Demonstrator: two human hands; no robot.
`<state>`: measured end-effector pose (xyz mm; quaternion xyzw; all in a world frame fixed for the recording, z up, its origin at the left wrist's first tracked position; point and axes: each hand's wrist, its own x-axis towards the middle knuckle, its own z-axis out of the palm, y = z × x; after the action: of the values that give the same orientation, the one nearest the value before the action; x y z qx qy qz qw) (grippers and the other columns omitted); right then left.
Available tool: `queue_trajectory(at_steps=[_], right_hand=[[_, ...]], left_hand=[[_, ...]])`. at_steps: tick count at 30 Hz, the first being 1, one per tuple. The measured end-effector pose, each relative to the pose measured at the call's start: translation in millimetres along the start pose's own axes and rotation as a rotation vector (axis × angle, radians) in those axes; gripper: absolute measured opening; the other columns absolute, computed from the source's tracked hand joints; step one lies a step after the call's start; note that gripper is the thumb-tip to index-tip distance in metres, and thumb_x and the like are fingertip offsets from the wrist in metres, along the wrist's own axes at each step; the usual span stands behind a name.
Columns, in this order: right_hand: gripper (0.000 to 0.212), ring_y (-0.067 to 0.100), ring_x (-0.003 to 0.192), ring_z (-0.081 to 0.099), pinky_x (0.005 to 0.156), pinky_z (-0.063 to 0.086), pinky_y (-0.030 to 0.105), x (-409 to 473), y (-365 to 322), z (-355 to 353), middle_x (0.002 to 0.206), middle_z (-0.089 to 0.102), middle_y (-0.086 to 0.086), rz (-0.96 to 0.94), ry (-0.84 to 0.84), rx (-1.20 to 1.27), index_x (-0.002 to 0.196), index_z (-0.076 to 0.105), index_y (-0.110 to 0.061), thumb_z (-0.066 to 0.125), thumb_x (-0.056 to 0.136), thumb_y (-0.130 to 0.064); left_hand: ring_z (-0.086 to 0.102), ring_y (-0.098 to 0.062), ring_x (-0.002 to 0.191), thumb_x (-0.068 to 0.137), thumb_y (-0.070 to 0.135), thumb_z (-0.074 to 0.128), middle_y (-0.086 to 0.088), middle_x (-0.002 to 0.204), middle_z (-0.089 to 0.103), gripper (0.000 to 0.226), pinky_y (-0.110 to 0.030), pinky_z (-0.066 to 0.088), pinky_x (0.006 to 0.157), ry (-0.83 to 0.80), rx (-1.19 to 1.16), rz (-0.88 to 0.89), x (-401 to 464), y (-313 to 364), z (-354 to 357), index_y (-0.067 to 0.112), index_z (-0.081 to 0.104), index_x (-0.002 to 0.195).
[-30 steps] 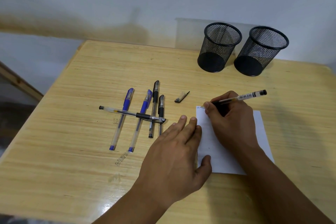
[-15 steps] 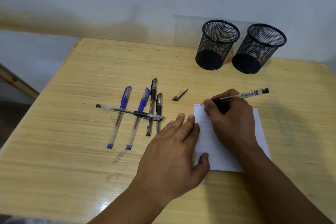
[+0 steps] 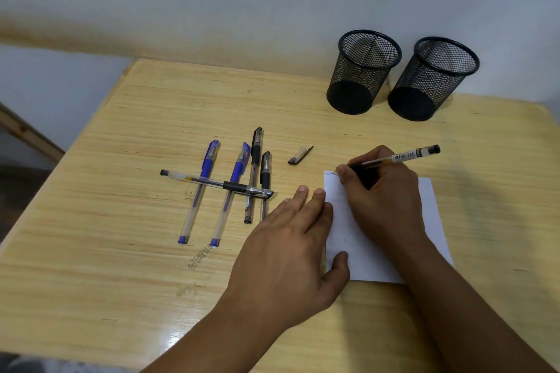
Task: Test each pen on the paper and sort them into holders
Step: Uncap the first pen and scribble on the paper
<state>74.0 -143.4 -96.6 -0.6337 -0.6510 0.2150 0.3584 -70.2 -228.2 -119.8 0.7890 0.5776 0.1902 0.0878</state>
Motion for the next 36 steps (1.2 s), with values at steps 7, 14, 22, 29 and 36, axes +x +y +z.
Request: queue_trajectory(at_steps=[7, 14, 22, 29, 36], right_hand=[[0.011, -0.017, 0.068, 0.057, 0.062, 0.038, -0.004, 0, 1, 0, 0.07, 0.056, -0.023, -0.017, 0.013, 0.004, 0.087, 0.062, -0.017, 0.071, 0.086, -0.023], [0.012, -0.02, 0.072, 0.057, 0.061, 0.04, -0.002, 1, 3, 1, 0.072, 0.06, -0.019, 0.015, -0.006, 0.045, 0.088, 0.062, -0.016, 0.071, 0.086, -0.022], [0.011, 0.0, 0.074, 0.068, 0.068, 0.051, 0.017, 4, 6, -6, 0.076, 0.071, -0.008, 0.087, 0.042, 0.181, 0.088, 0.062, -0.018, 0.07, 0.087, -0.025], [0.006, 0.002, 0.07, 0.067, 0.07, 0.052, 0.014, 6, 3, -14, 0.075, 0.071, -0.001, 0.183, 0.07, 0.431, 0.092, 0.064, -0.008, 0.066, 0.089, -0.012], [0.015, 0.027, 0.079, 0.061, 0.085, 0.053, 0.04, 12, -2, -34, 0.081, 0.064, 0.013, 0.335, 0.015, 0.82, 0.104, 0.056, 0.001, 0.062, 0.091, 0.0]], left_hand=[[0.04, -0.022, 0.142, 0.087, 0.05, 0.051, -0.003, 0.147, 0.052, 0.061, -0.042, 0.045, 0.107, -0.003, -0.005, 0.0, 0, 0, 0, 0.012, 0.059, 0.135], [0.041, -0.021, 0.141, 0.087, 0.05, 0.05, -0.002, 0.147, 0.053, 0.061, -0.041, 0.045, 0.107, -0.015, 0.017, 0.001, 0, 0, -1, 0.012, 0.06, 0.134], [0.041, -0.02, 0.142, 0.087, 0.052, 0.05, -0.002, 0.147, 0.052, 0.063, -0.039, 0.044, 0.109, -0.031, 0.045, -0.001, 1, 0, -3, 0.013, 0.058, 0.136], [0.039, -0.022, 0.143, 0.087, 0.052, 0.048, -0.004, 0.148, 0.051, 0.064, -0.037, 0.04, 0.112, -0.042, 0.065, 0.013, 1, 0, -2, 0.013, 0.056, 0.137], [0.029, -0.018, 0.147, 0.087, 0.054, 0.047, 0.0, 0.154, 0.042, 0.065, -0.032, 0.035, 0.111, -0.123, 0.069, -0.033, 6, 9, -17, 0.015, 0.05, 0.14]])
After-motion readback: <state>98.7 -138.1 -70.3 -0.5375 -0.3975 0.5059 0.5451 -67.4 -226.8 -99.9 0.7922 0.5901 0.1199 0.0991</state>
